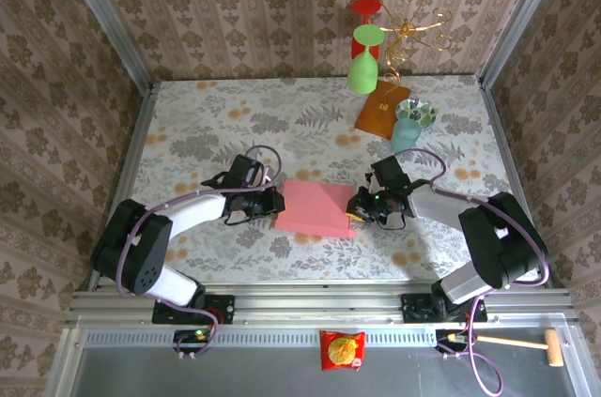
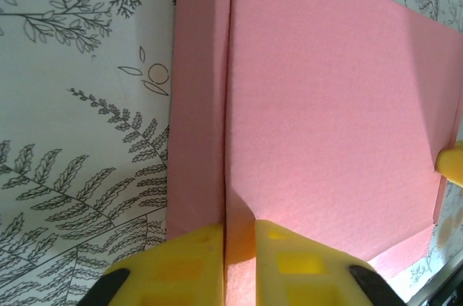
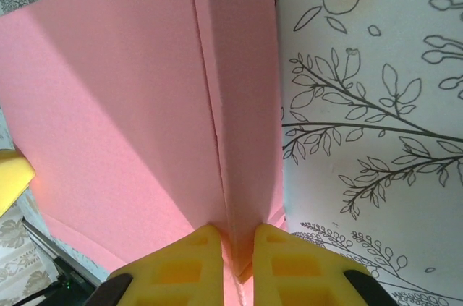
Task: Fold the paper box
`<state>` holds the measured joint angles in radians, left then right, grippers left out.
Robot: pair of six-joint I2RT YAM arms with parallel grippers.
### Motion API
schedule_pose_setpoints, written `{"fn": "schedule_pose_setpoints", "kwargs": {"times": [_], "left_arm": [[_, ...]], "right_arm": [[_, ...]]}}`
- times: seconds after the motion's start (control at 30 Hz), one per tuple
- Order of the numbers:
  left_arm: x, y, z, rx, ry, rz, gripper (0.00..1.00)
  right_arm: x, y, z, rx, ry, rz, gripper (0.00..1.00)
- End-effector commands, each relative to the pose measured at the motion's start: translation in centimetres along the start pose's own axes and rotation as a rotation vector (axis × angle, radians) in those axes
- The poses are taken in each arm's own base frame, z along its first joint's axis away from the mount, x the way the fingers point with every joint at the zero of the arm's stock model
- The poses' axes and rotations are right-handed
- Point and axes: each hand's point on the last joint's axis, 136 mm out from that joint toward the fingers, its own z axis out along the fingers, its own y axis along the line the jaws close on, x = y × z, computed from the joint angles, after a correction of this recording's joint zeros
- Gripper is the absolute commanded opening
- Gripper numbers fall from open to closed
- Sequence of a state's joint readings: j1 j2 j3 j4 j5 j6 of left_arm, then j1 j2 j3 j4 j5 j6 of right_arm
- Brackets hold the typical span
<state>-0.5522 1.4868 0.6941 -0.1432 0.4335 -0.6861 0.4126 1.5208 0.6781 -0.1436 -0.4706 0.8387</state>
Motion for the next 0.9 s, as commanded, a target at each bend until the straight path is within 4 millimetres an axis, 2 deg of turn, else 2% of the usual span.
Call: {"fn": "schedule_pose_setpoints", "kwargs": {"times": [0.0,0.07,0.3,0.47,0.63,0.73,0.77,0.87], "left_arm": [[2.8,1.5,1.5,-0.043,0.09,-0.046,0.13],[2.6,1.6,1.4,-0.038,0.084,-0.051,0.13],[2.5,2.5,1.0,-0.033,0.089,-0.075,0.09],[2.5,3.2,0.7,-0.036,0.088,-0.078,0.08],[2.5,3.8,0.5,-0.046,0.091,-0.084,0.08],[2.5,3.9,0.4,-0.045,0.091,-0.086,0.09],[2.4,3.9,0.3,-0.044,0.09,-0.085,0.11],[1.8,3.4,-0.3,-0.045,0.072,-0.077,0.28]], "right_arm": [[0.1,0.1,0.8,0.039,0.016,-0.031,0.11],[-0.2,0.6,0.5,0.044,0.011,-0.051,0.13],[-1.9,2.0,-1.7,0.027,-0.021,-0.107,0.41],[-2.4,2.0,-2.7,-0.017,-0.007,-0.132,0.59],[-2.3,0.6,-2.1,-0.044,0.051,-0.109,0.63],[-2.3,0.6,-1.7,-0.079,0.065,-0.099,0.65],[-2.3,0.8,-1.5,-0.09,0.071,-0.097,0.65],[-2.3,0.7,-1.0,-0.097,0.085,-0.077,0.65]]}}
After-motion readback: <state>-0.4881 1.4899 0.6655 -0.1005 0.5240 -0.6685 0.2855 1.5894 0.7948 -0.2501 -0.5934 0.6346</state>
